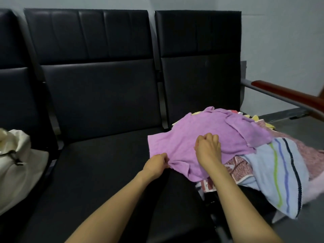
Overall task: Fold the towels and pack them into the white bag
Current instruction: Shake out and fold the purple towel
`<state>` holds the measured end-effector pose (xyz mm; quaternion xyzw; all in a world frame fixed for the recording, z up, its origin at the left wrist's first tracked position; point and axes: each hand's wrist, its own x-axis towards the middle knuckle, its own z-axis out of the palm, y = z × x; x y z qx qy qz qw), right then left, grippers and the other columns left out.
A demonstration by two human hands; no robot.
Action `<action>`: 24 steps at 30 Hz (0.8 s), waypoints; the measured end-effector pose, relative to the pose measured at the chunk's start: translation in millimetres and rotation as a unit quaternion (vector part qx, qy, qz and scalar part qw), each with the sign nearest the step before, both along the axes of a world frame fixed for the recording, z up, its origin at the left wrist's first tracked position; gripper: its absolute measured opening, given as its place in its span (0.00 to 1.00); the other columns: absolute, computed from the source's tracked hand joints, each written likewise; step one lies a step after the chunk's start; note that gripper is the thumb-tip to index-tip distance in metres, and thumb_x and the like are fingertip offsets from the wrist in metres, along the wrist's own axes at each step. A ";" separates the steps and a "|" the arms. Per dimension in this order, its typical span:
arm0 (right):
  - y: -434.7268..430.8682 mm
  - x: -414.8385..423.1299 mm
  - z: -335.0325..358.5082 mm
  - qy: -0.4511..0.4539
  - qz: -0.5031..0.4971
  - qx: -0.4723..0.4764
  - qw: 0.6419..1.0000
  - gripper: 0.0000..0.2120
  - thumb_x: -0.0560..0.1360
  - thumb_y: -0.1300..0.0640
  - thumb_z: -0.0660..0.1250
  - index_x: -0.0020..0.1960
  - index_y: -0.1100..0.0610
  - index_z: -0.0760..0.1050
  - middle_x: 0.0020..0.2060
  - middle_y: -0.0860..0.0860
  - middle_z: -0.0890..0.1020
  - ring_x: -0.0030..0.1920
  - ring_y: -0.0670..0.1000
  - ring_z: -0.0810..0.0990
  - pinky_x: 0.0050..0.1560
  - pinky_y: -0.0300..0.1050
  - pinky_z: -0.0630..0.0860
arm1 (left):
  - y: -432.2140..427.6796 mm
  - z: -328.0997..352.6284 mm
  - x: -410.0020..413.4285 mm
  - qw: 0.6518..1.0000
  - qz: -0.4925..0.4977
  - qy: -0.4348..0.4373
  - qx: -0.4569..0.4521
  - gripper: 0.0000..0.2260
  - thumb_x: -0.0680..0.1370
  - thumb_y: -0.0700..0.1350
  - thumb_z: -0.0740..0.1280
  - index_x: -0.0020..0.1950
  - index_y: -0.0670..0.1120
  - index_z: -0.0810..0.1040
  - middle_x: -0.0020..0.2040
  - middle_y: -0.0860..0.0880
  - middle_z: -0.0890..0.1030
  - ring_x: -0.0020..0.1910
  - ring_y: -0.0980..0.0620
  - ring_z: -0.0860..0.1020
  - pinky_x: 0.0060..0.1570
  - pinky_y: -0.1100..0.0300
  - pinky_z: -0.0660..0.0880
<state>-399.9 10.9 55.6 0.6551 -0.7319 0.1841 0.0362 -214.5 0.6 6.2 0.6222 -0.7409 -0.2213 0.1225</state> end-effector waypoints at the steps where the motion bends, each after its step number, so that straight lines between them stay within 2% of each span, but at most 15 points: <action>1: 1.4 7.9 0.9 -0.007 0.017 0.008 1.000 0.10 0.80 0.61 0.57 0.59 0.59 0.73 0.58 0.56 0.72 0.60 0.58 0.67 0.58 0.50 0.67 | 5.2 1.6 11.9 1.000 0.003 -0.005 0.013 0.11 0.78 0.48 0.66 0.57 0.44 0.76 0.57 0.45 0.79 0.54 0.46 0.77 0.53 0.55 0.74; 7: 21.4 86.2 0.3 -0.051 0.157 0.080 0.983 0.13 0.80 0.64 0.52 0.63 0.62 0.68 0.61 0.58 0.71 0.60 0.58 0.71 0.54 0.49 0.68 | 46.6 11.5 98.3 0.993 0.056 -0.080 0.068 0.12 0.78 0.47 0.65 0.59 0.45 0.77 0.58 0.44 0.79 0.54 0.47 0.77 0.51 0.59 0.71; 10: 38.8 125.1 -6.5 -0.041 0.262 0.125 0.956 0.08 0.79 0.64 0.55 0.57 0.59 0.68 0.56 0.58 0.73 0.54 0.58 0.73 0.46 0.48 0.67 | 78.2 20.2 146.3 0.984 0.093 -0.131 0.077 0.13 0.79 0.48 0.64 0.61 0.44 0.77 0.59 0.44 0.79 0.56 0.46 0.77 0.50 0.60 0.70; 13: 56.2 151.1 -19.1 -0.002 0.359 0.194 0.913 0.02 0.79 0.61 0.57 0.49 0.54 0.67 0.53 0.55 0.75 0.48 0.56 0.74 0.47 0.50 0.71 | 108.3 25.8 192.3 0.957 0.133 -0.226 0.120 0.14 0.80 0.48 0.62 0.62 0.43 0.77 0.60 0.43 0.79 0.58 0.45 0.77 0.53 0.59 0.71; 15: 63.7 161.9 -25.1 0.010 0.382 0.231 0.895 0.03 0.79 0.58 0.57 0.50 0.54 0.69 0.52 0.54 0.76 0.46 0.53 0.73 0.48 0.48 0.71 | 124.5 26.3 220.8 0.931 0.167 -0.273 0.175 0.14 0.78 0.45 0.63 0.59 0.43 0.80 0.51 0.44 0.83 0.50 0.46 0.81 0.45 0.61 0.75; 16: 64.9 165.8 -25.9 0.003 0.382 0.228 0.896 0.05 0.79 0.58 0.57 0.53 0.54 0.70 0.54 0.54 0.76 0.47 0.53 0.73 0.49 0.48 0.71 | 132.4 28.3 230.1 0.919 0.180 -0.284 0.207 0.12 0.76 0.44 0.64 0.55 0.42 0.83 0.41 0.45 0.84 0.41 0.49 0.82 0.37 0.64 0.75; 18: 62.1 169.2 -27.0 -0.005 0.348 0.188 0.918 0.11 0.79 0.58 0.57 0.61 0.55 0.69 0.61 0.55 0.73 0.56 0.56 0.73 0.54 0.50 0.72 | 144.1 33.4 235.0 0.910 0.228 -0.240 0.248 0.10 0.75 0.42 0.64 0.38 0.39 0.81 0.22 0.49 0.75 0.24 0.54 0.75 0.24 0.67 0.69; 19: 58.4 168.7 -28.0 0.005 0.317 0.171 0.933 0.15 0.80 0.58 0.56 0.66 0.56 0.66 0.65 0.55 0.70 0.62 0.57 0.70 0.58 0.52 0.71 | 148.2 36.9 232.4 0.910 0.241 -0.221 0.253 0.12 0.74 0.40 0.63 0.32 0.40 0.78 0.19 0.50 0.72 0.20 0.55 0.72 0.22 0.67 0.67; 20: 54.4 166.7 -29.3 0.019 0.278 0.172 0.945 0.18 0.80 0.57 0.56 0.70 0.56 0.63 0.68 0.56 0.67 0.66 0.58 0.67 0.61 0.54 0.69 | 151.8 40.8 227.3 0.912 0.237 -0.223 0.248 0.11 0.73 0.37 0.61 0.31 0.40 0.77 0.20 0.48 0.73 0.20 0.54 0.72 0.23 0.66 0.68; 22: 48.0 160.5 -33.6 0.035 0.211 0.224 0.951 0.22 0.81 0.52 0.56 0.74 0.57 0.59 0.70 0.57 0.64 0.69 0.60 0.65 0.64 0.55 0.67 | 155.1 39.6 220.9 0.930 0.196 -0.256 0.180 0.10 0.68 0.36 0.59 0.40 0.41 0.80 0.33 0.45 0.78 0.33 0.49 0.78 0.32 0.64 0.70; 23: 46.7 158.5 -36.7 0.038 0.200 0.247 0.947 0.24 0.82 0.50 0.55 0.75 0.56 0.58 0.71 0.58 0.63 0.69 0.60 0.65 0.65 0.55 0.67 | 154.3 34.2 220.4 0.949 0.175 -0.227 0.129 0.10 0.69 0.40 0.61 0.45 0.43 0.80 0.41 0.45 0.79 0.41 0.47 0.79 0.37 0.63 0.70; 24: 46.8 158.7 -39.6 0.039 0.208 0.254 0.944 0.24 0.82 0.50 0.55 0.75 0.56 0.58 0.72 0.58 0.64 0.69 0.60 0.67 0.66 0.54 0.66 | 155.0 30.2 220.4 0.971 0.166 -0.142 0.093 0.11 0.69 0.45 0.64 0.49 0.45 0.79 0.45 0.47 0.78 0.46 0.47 0.78 0.39 0.63 0.69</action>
